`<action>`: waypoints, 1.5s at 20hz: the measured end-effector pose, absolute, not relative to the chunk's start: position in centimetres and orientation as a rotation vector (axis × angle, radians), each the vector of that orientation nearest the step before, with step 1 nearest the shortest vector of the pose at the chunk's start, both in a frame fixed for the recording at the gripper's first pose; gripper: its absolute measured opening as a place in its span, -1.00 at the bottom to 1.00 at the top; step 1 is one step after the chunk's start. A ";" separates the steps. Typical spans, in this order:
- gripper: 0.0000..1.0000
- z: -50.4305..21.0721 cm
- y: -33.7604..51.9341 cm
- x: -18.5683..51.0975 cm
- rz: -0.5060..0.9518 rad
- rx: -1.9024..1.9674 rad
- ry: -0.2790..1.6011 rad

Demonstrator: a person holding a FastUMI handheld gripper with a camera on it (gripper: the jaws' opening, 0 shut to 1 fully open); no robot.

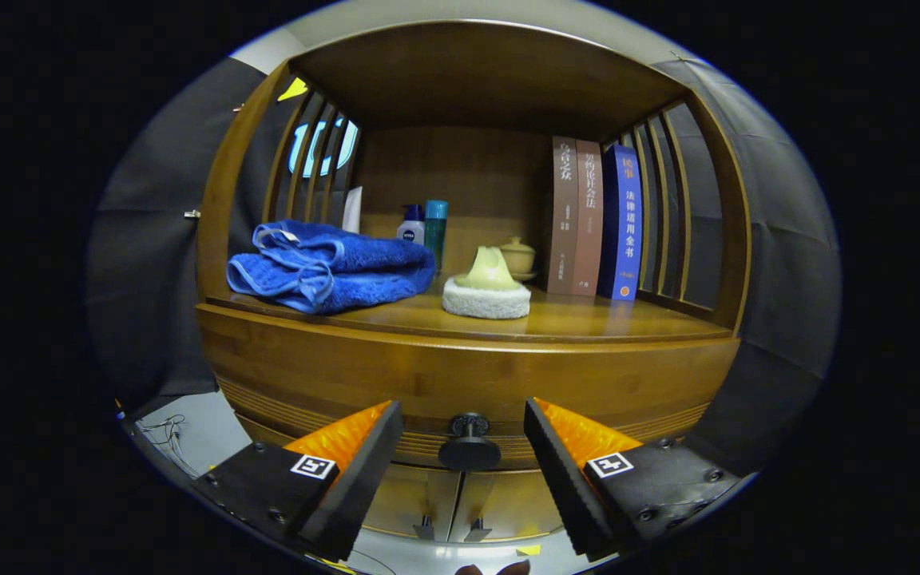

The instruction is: Pull open the drawer, take out the items inside it, and place them on the countertop above the cabinet.

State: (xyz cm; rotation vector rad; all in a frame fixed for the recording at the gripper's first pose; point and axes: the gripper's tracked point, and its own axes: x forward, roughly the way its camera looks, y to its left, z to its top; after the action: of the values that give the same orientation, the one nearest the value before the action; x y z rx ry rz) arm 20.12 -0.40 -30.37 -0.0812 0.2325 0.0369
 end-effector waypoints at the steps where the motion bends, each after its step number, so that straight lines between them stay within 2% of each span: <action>1: 0.98 -29.2 -0.4 19.6 0.040 -0.074 0.220; 16: 0.97 -11.1 0.5 11.4 0.095 0.011 0.179; 30: 0.96 -1.9 1.3 1.8 0.114 0.041 0.089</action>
State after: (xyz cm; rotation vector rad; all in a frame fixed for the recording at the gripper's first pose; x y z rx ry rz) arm 1.77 1.25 -1.91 0.0414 0.0886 0.1139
